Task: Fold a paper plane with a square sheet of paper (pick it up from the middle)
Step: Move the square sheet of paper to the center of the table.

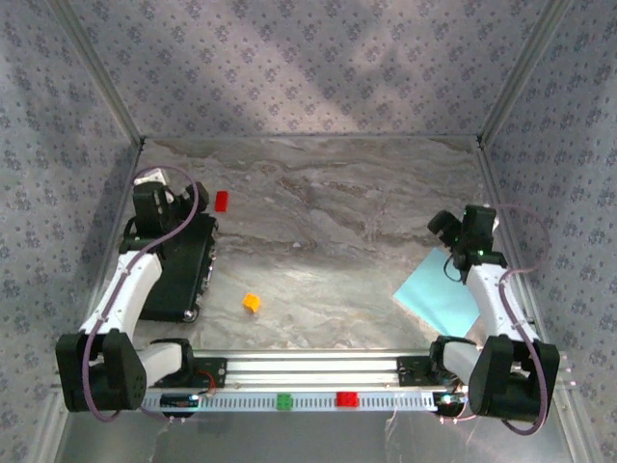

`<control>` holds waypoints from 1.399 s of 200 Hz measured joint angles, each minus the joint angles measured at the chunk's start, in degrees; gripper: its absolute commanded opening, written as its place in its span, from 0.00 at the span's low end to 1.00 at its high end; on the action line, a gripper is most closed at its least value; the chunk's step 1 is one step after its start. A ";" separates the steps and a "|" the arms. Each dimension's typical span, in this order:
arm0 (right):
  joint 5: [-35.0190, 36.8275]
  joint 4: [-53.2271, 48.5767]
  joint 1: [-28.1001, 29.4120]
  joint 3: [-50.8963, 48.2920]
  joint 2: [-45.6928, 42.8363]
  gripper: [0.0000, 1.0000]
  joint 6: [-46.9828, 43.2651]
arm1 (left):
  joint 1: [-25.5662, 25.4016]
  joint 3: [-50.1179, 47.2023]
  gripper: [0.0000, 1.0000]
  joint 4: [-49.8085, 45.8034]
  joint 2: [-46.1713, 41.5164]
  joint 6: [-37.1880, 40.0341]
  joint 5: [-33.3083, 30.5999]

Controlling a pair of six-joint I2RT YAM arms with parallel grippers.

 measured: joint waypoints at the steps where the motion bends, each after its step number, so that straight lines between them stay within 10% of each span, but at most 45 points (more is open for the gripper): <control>1: -0.11 -0.15 0.00 -0.13 -0.09 0.98 0.20 | -0.04 0.07 1.00 -0.28 0.09 -0.28 0.33; 68: -6.05 -7.26 -0.17 -8.85 -3.39 0.97 7.30 | -11.67 0.68 1.00 -3.72 3.48 -6.34 12.48; 144: -15.78 0.02 0.72 -10.03 4.02 0.95 5.53 | -22.97 0.72 1.00 -5.18 7.26 -6.45 9.05; 248: -20.04 12.24 31.63 5.07 26.73 0.89 8.09 | -23.56 0.68 1.00 -4.76 5.20 -7.69 3.28; 280: -20.15 9.90 33.53 8.81 27.63 0.89 7.91 | -23.63 0.68 1.00 -5.05 5.18 -7.45 4.26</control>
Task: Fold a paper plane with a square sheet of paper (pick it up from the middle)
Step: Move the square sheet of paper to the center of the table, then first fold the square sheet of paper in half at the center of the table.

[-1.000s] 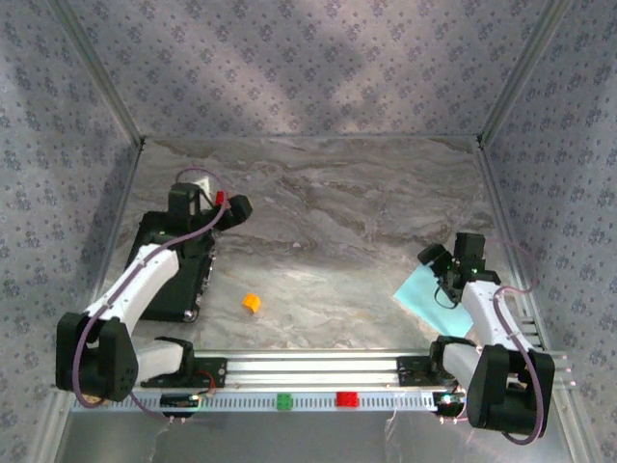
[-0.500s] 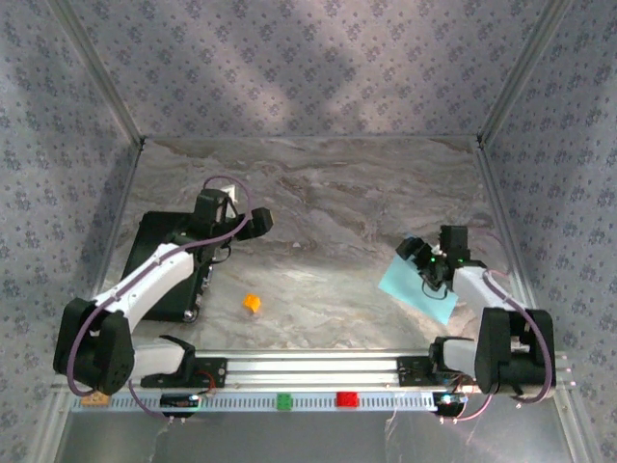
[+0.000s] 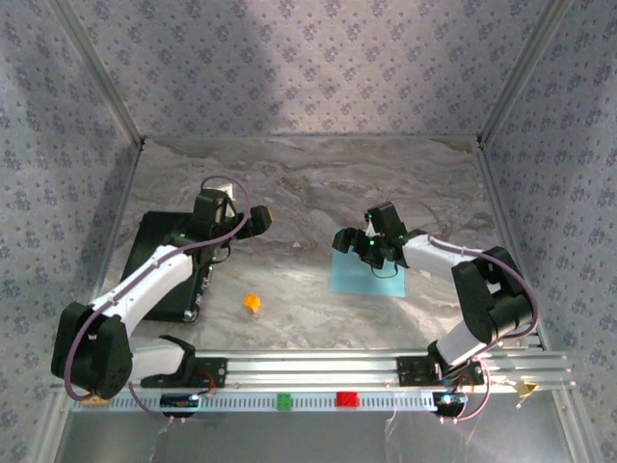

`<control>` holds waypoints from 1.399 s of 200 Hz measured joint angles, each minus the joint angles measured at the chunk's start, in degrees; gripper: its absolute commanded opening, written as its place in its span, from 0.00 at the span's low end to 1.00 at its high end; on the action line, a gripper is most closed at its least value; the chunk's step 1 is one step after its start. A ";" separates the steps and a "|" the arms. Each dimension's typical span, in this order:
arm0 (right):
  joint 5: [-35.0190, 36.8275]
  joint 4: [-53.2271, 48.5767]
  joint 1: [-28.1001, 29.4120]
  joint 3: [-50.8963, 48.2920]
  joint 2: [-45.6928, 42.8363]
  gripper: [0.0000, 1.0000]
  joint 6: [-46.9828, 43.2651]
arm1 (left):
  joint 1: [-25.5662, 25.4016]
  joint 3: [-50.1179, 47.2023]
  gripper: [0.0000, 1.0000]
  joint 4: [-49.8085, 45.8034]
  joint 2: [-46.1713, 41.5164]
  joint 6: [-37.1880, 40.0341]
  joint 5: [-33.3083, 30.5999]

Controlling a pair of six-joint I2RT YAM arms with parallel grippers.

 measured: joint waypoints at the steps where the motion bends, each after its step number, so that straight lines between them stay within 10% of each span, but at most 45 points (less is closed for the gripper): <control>1: 0.00 -0.07 -0.09 0.07 -0.04 0.89 -0.02 | -0.02 0.00 1.00 0.00 0.00 0.00 0.04; 103: -2.32 -4.26 -11.91 -1.22 -1.97 0.89 -5.16 | -2.67 1.01 1.00 -0.11 3.39 -0.07 2.54; 222: 1.77 9.68 4.59 -6.45 -0.83 0.87 11.56 | -2.91 5.25 1.00 -2.19 5.31 -0.09 5.88; 280: 3.13 9.88 6.21 -7.58 -4.33 0.88 19.69 | -4.63 5.55 0.83 -2.97 7.23 -0.22 10.40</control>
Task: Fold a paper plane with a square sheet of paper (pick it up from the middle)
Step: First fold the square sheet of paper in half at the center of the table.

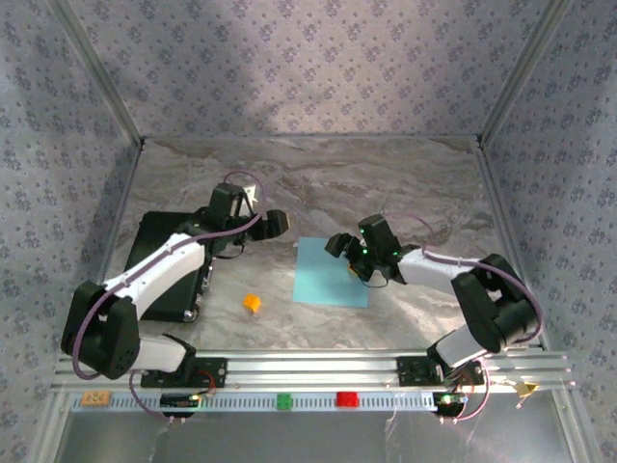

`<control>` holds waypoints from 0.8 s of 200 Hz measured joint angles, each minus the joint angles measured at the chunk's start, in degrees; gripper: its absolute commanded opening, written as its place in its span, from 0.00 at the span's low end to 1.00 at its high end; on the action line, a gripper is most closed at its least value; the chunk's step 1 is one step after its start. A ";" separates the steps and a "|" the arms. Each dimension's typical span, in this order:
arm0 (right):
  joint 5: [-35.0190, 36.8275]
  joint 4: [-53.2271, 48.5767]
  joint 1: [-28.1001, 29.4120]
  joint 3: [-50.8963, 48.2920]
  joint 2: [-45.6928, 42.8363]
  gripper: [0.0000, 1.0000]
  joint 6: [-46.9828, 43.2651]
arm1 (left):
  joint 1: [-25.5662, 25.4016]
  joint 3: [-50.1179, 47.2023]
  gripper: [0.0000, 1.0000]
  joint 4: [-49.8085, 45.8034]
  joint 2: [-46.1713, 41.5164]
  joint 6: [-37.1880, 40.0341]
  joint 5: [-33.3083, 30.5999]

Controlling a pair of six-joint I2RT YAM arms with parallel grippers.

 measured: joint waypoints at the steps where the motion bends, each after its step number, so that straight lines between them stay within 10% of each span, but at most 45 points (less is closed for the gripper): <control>1: 0.04 -0.07 -0.07 -0.04 -0.17 0.88 0.00 | -0.15 0.07 0.82 -0.17 0.11 0.00 0.02; 50: 5.11 -11.15 -8.50 -0.57 -12.39 0.90 -3.63 | -10.01 17.97 0.74 -15.34 16.28 -0.50 -6.25; 160: 4.85 -23.78 -17.88 -5.31 -21.68 0.96 -10.80 | -25.68 44.52 0.90 -37.44 43.06 -7.63 -14.36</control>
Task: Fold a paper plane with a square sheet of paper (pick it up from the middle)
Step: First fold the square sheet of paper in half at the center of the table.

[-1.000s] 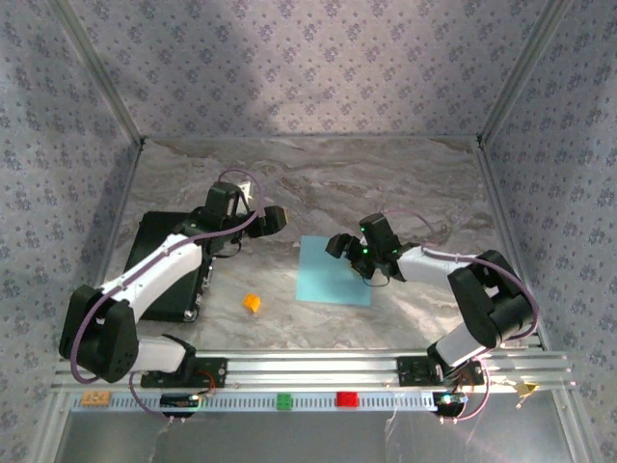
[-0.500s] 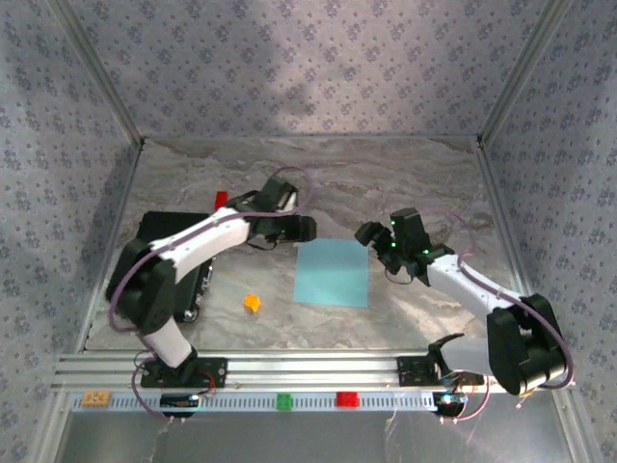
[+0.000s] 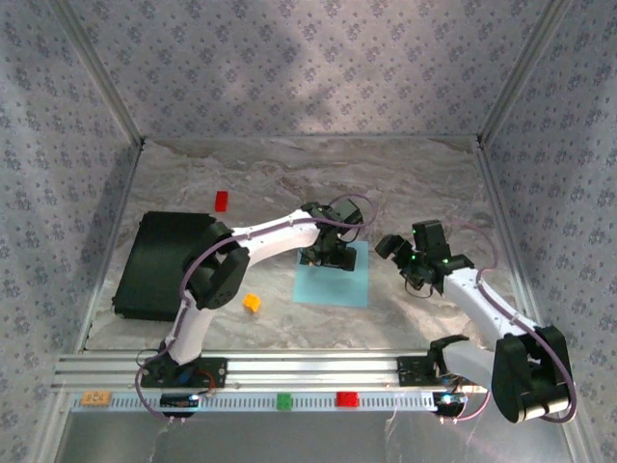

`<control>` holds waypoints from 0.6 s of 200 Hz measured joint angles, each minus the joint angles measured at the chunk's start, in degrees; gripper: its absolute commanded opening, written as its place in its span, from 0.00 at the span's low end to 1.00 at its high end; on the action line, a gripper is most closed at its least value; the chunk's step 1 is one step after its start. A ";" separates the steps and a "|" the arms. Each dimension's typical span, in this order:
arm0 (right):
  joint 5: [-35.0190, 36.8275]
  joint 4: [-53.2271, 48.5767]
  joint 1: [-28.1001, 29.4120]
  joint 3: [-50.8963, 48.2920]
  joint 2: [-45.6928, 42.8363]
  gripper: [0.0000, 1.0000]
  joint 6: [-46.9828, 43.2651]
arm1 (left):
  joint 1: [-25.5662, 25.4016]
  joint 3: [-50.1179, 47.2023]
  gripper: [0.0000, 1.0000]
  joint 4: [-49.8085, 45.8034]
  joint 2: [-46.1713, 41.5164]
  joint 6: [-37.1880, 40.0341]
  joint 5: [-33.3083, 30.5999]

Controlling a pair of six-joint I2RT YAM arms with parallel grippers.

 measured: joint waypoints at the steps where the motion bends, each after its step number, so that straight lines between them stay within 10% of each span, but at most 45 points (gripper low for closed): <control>1: 0.00 0.00 -0.04 0.00 -0.02 0.96 -0.02 | 0.00 0.17 0.90 -0.17 0.13 -0.15 -0.02; 120: -4.20 -0.33 -3.93 -3.08 -3.89 0.99 -2.60 | 0.00 5.95 0.96 -4.72 5.40 -4.31 -1.70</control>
